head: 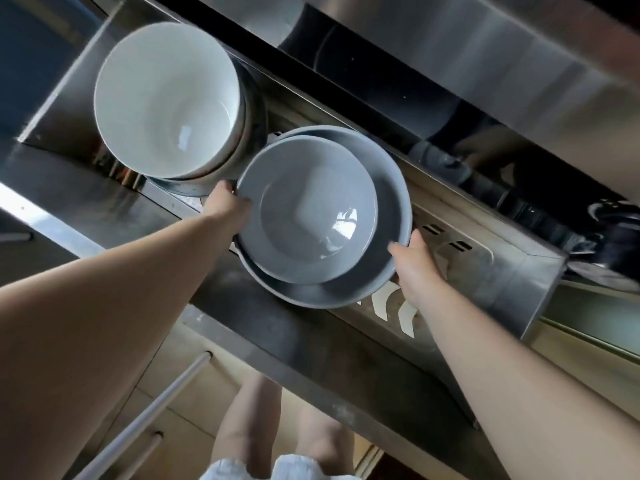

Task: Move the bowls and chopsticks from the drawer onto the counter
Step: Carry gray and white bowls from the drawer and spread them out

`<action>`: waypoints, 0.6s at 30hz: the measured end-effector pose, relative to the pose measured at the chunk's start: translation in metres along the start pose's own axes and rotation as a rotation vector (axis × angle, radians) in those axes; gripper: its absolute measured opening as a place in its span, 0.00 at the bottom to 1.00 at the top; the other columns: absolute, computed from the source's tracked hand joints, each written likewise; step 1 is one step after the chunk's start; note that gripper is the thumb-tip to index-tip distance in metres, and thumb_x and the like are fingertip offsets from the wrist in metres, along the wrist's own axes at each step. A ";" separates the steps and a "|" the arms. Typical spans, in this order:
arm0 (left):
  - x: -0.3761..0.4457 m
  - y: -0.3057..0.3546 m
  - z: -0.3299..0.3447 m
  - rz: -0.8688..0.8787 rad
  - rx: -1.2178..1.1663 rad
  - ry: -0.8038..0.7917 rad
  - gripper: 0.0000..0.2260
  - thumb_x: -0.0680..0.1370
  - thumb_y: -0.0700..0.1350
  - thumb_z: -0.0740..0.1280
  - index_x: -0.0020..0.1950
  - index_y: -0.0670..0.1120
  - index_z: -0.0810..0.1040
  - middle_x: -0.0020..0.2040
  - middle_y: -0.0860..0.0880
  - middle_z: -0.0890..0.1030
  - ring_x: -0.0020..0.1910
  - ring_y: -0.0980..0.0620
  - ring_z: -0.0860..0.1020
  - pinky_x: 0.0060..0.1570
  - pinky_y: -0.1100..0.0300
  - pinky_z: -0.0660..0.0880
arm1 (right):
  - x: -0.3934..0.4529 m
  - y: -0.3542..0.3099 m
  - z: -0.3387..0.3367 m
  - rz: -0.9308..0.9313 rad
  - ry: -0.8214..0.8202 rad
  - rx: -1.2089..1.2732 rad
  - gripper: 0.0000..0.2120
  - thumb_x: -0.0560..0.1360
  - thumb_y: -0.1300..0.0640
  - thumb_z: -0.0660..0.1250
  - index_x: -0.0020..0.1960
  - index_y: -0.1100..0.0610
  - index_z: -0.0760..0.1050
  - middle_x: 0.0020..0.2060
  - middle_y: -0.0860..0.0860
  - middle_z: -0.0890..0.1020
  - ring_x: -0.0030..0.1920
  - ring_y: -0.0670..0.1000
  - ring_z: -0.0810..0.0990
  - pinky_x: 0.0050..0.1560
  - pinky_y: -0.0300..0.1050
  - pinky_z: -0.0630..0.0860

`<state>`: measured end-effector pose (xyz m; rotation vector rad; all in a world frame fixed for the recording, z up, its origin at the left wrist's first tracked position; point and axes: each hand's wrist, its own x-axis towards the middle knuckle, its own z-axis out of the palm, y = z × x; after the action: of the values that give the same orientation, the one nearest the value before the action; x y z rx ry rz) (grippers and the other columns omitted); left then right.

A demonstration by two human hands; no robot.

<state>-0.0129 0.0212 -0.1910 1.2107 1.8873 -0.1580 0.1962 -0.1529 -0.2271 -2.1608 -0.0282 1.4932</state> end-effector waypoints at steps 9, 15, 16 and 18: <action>-0.005 0.003 -0.003 0.059 0.122 0.013 0.19 0.75 0.39 0.61 0.66 0.42 0.73 0.60 0.40 0.79 0.57 0.39 0.78 0.52 0.51 0.76 | -0.004 -0.010 -0.005 0.012 0.022 -0.063 0.14 0.72 0.62 0.55 0.55 0.51 0.69 0.54 0.54 0.79 0.53 0.57 0.78 0.58 0.59 0.76; -0.017 0.016 -0.019 0.098 0.209 -0.079 0.16 0.74 0.37 0.62 0.61 0.43 0.75 0.55 0.40 0.80 0.53 0.39 0.79 0.50 0.48 0.80 | -0.023 -0.022 -0.017 -0.062 -0.020 -0.127 0.25 0.74 0.67 0.54 0.68 0.51 0.64 0.59 0.52 0.77 0.59 0.55 0.76 0.63 0.57 0.74; -0.019 0.019 -0.022 0.114 0.245 -0.091 0.14 0.74 0.36 0.62 0.59 0.42 0.76 0.54 0.40 0.80 0.51 0.39 0.80 0.44 0.49 0.81 | -0.026 -0.022 -0.019 -0.061 -0.024 -0.133 0.24 0.74 0.67 0.54 0.67 0.51 0.65 0.59 0.52 0.77 0.59 0.55 0.76 0.63 0.57 0.74; -0.027 0.028 -0.031 0.128 0.302 -0.118 0.10 0.74 0.35 0.62 0.54 0.44 0.75 0.48 0.43 0.78 0.46 0.41 0.79 0.25 0.56 0.79 | -0.038 -0.024 -0.023 -0.034 -0.049 -0.125 0.22 0.75 0.67 0.55 0.66 0.50 0.65 0.58 0.53 0.76 0.59 0.56 0.76 0.61 0.59 0.75</action>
<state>-0.0050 0.0336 -0.1435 1.4867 1.7188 -0.4476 0.2079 -0.1521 -0.1776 -2.2091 -0.1786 1.5624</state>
